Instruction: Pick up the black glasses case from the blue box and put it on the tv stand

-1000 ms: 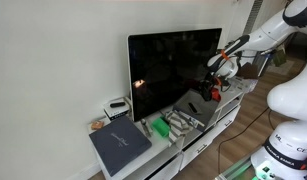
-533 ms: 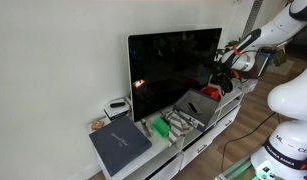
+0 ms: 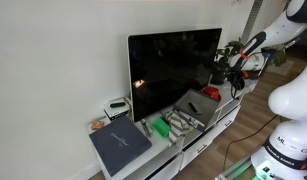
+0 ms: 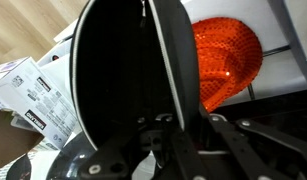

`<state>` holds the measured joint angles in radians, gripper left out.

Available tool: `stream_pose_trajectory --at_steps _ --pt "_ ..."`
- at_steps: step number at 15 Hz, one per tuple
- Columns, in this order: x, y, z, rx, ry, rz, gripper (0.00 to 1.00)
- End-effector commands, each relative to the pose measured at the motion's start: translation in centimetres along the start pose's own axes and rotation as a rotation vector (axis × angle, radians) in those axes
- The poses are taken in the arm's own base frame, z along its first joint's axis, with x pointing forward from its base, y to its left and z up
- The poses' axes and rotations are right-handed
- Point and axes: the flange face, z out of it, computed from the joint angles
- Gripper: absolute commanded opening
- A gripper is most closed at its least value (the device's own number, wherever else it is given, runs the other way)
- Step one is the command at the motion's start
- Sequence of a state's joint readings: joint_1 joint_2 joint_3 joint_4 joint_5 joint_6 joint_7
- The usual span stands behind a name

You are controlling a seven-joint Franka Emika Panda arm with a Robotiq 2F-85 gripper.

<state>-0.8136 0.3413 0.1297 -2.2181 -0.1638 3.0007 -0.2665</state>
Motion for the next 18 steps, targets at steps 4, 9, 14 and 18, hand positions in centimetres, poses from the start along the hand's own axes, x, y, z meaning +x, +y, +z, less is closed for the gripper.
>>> stream_pose_trajectory --at_steps 4,9,14,18 --pt "2.1 2.7 2.2 -0.102 0.055 -0.014 0.03" --pt "5.9 3.4 8.9 -0.152 0.074 -0.123 0.03" --pt "7.9 2.7 16.3 -0.166 0.074 -0.260 0.03" --pt "8.0 4.1 20.9 -0.177 0.041 -0.321 0.03"
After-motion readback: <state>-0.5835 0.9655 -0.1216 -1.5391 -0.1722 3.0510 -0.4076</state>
